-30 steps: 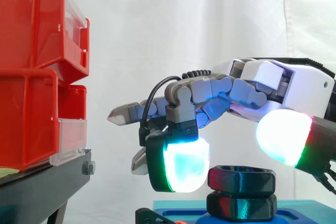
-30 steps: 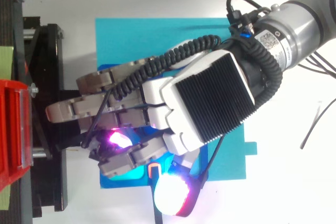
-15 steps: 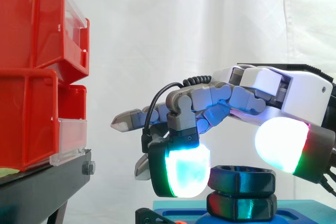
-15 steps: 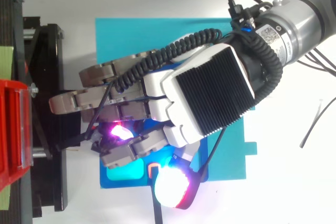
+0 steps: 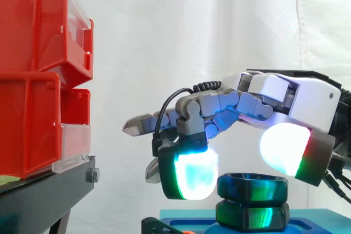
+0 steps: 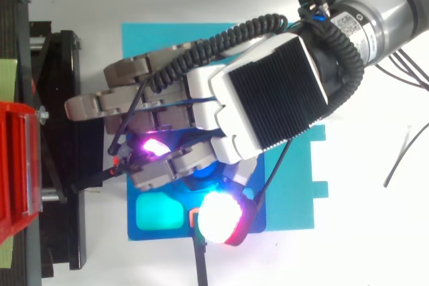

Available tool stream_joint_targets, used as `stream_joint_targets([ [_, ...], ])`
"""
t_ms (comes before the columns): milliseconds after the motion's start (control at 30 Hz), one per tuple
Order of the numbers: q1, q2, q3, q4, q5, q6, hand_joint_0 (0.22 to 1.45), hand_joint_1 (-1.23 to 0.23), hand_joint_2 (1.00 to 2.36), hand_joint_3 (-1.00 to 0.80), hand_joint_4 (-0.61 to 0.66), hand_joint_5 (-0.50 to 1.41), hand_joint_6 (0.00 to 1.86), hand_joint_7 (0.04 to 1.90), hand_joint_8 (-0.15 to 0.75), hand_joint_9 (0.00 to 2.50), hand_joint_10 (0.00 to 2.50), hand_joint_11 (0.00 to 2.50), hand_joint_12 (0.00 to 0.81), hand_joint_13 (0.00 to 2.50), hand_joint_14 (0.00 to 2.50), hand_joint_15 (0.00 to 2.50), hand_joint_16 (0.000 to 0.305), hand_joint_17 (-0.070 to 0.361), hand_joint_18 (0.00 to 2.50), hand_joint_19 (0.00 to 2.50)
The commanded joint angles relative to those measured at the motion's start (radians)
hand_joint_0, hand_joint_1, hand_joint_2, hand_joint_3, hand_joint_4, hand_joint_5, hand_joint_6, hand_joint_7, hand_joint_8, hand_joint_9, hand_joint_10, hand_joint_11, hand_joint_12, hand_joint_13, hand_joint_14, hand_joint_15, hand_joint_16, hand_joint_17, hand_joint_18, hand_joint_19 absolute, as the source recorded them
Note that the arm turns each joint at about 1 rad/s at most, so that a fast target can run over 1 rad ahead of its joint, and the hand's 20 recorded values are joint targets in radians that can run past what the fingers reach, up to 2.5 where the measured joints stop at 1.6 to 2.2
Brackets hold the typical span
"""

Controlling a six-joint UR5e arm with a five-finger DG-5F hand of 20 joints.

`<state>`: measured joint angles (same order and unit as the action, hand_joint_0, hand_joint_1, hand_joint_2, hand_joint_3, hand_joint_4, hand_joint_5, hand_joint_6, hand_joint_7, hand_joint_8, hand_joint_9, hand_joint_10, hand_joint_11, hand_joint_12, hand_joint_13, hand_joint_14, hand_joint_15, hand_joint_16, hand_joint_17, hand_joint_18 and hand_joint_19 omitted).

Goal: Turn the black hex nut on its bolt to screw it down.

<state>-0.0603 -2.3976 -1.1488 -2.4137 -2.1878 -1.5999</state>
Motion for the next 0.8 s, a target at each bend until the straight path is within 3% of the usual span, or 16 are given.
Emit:
stream_joint_targets([
  [0,-0.01,0.0,0.0,0.002,-0.009,0.0,0.47,-0.04,1.0,-0.5,0.13,-0.02,0.5,1.5,0.213,0.89,0.0,0.04,0.342,0.51,0.0,0.0,0.052,0.116,0.57,0.57],
  [200,-0.038,0.0,0.0,0.028,-0.035,0.001,0.47,-0.04,1.0,-0.5,0.14,-0.02,0.5,1.5,0.213,0.89,0.0,0.03,0.343,0.51,0.0,0.0,0.052,0.116,0.57,0.57],
  [400,-0.046,0.002,0.001,0.045,-0.066,0.008,0.47,-0.04,1.0,-0.5,0.14,-0.02,0.5,1.49,0.217,0.89,0.0,0.04,0.343,0.51,0.0,0.0,0.051,0.116,0.57,0.57],
  [667,-0.015,0.002,0.009,0.057,-0.066,0.026,0.46,-0.03,1.0,-0.5,0.15,-0.03,0.5,1.44,0.218,0.88,0.0,0.04,0.347,0.5,0.0,0.0,0.053,0.118,0.57,0.56],
  [733,0.007,0.0,0.009,0.057,-0.049,0.026,0.46,-0.03,1.0,-0.5,0.15,-0.03,0.5,1.43,0.213,0.88,0.0,0.03,0.347,0.5,0.0,0.0,0.052,0.118,0.57,0.57],
  [767,0.01,0.002,0.009,0.057,-0.046,0.026,0.46,-0.03,1.0,-0.5,0.15,-0.03,0.5,1.43,0.215,0.88,0.0,0.03,0.347,0.5,0.0,0.0,0.053,0.118,0.57,0.57],
])
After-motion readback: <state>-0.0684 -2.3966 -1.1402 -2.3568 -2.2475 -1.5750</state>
